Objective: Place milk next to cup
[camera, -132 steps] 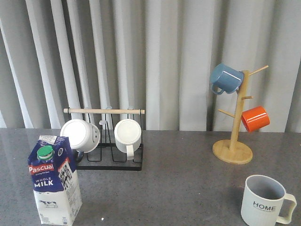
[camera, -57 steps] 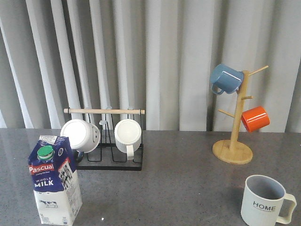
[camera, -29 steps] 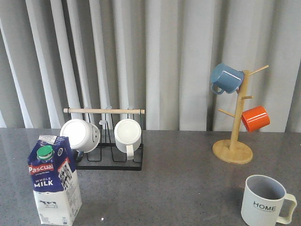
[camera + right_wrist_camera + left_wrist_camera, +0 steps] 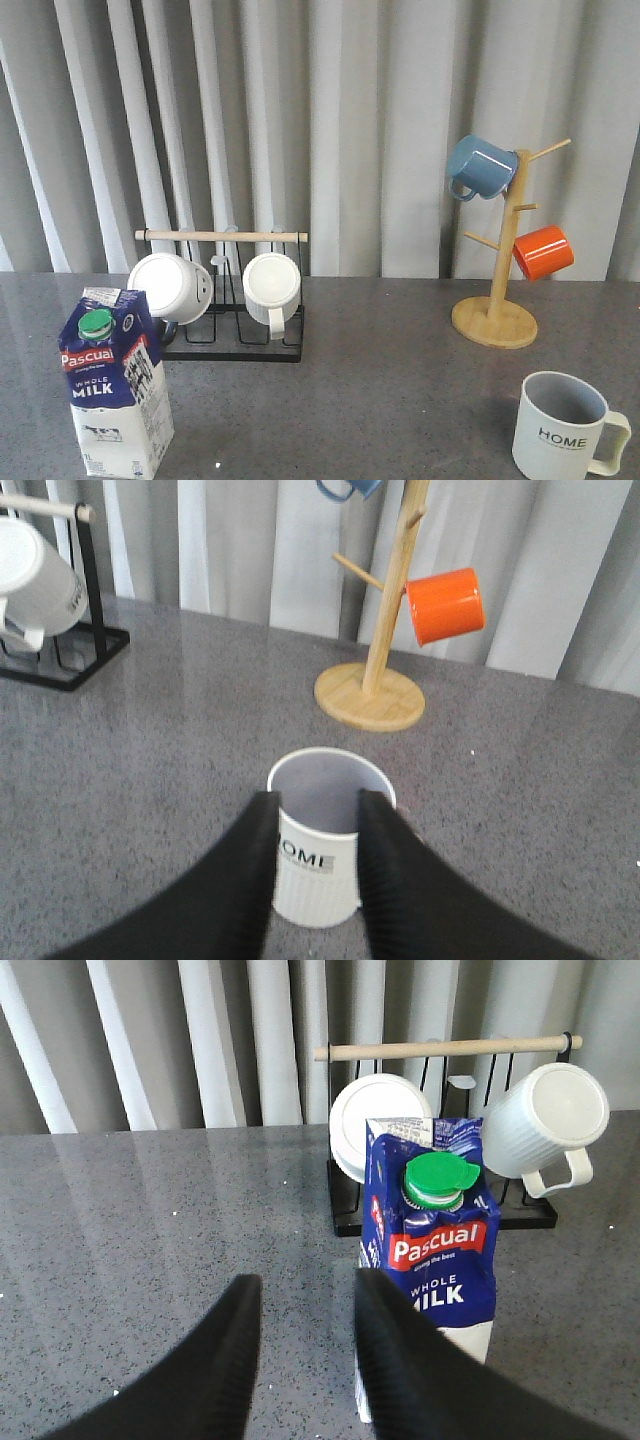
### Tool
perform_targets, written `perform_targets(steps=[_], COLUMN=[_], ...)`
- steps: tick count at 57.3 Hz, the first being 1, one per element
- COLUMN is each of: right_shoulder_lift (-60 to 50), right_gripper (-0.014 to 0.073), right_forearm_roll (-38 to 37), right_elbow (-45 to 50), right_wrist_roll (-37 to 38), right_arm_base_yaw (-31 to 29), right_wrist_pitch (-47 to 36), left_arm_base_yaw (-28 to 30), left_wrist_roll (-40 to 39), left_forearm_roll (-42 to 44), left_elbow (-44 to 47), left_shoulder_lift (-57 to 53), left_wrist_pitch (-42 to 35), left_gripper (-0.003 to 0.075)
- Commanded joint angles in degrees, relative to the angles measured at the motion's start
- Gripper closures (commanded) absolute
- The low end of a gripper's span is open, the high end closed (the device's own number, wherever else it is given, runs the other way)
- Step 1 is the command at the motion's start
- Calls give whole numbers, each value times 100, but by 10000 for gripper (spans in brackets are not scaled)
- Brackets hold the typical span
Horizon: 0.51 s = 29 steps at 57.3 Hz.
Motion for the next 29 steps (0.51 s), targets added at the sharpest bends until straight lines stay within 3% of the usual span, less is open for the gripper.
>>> perform_targets(steps=[1, 6, 11, 16, 29], right_shoulder_lift=[11, 11, 11, 11, 115], right_gripper=[192, 95, 40, 34, 36], right_forearm_roll=[-98, -79, -74, -67, -49], right_elbow=[-195, -195, -195, -195, -195], right_wrist_roll=[-33, -4, -4, -10, -4], right_arm_base_yaw=[5, 5, 5, 5, 0], right_wrist_pitch=[-228, -194, -269, -467, -501], left_arm_base_yaw=[-13, -13, -13, -13, -13], left_wrist_roll=[-26, -26, -26, -26, -26], left_forearm_roll=[-46, -46, -46, -46, -46], left_elbow=[-215, -215, -215, -215, -215], left_shoulder_lift=[40, 118, 129, 124, 124], left_wrist_pitch=[-470, -541, -469, -439, -439], left_gripper=[282, 142, 61, 39, 71])
